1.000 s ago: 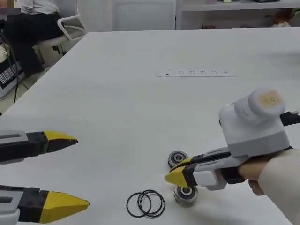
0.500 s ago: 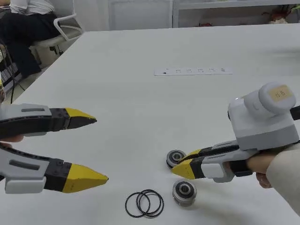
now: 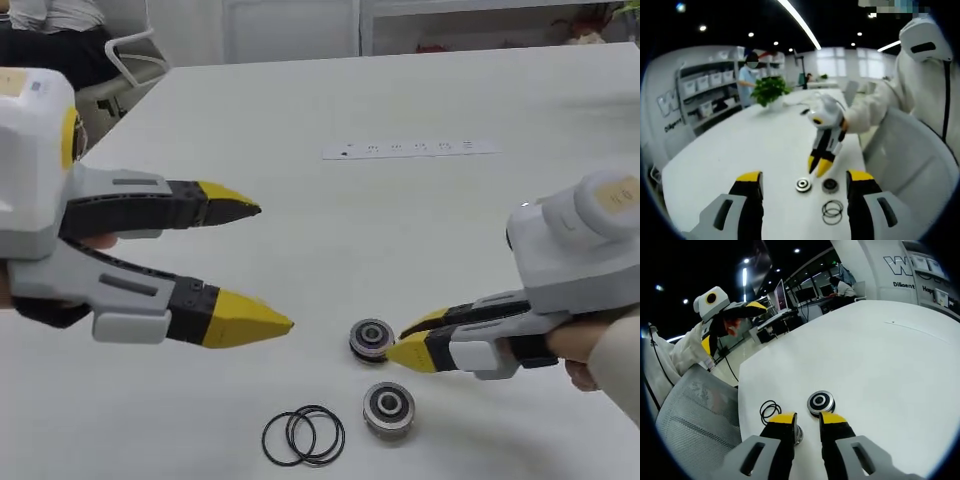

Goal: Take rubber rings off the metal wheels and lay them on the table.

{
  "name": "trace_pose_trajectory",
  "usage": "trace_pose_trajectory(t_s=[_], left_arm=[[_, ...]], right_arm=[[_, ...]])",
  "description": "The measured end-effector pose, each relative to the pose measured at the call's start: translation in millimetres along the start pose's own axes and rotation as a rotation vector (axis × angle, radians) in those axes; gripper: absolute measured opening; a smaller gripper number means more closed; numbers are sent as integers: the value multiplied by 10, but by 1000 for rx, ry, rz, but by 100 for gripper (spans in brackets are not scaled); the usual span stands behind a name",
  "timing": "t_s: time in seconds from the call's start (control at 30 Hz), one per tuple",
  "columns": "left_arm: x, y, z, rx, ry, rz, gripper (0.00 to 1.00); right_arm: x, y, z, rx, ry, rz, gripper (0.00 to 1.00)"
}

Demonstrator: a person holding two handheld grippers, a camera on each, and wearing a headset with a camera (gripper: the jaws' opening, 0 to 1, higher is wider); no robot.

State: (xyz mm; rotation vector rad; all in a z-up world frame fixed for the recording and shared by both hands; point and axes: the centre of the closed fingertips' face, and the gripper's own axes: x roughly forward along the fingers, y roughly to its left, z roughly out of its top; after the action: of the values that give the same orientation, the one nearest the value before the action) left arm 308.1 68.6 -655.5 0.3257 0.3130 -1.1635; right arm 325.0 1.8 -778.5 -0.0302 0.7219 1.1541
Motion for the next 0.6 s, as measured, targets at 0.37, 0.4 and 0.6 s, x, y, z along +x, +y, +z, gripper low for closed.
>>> trace_pose_trajectory(t_s=[0.37,0.4,0.6], left_arm=[[380,123,109,16,-16,-46,67],[422,134,95,13,-13,-49,67],[613,144,-94,18,38,-73,64]], right_arm=[[-31,-159,-51,11,-2,-25,16],[-35,-169,-51,13,-3,-27,17],[-30,-202,-41,17,-11,-25,18]])
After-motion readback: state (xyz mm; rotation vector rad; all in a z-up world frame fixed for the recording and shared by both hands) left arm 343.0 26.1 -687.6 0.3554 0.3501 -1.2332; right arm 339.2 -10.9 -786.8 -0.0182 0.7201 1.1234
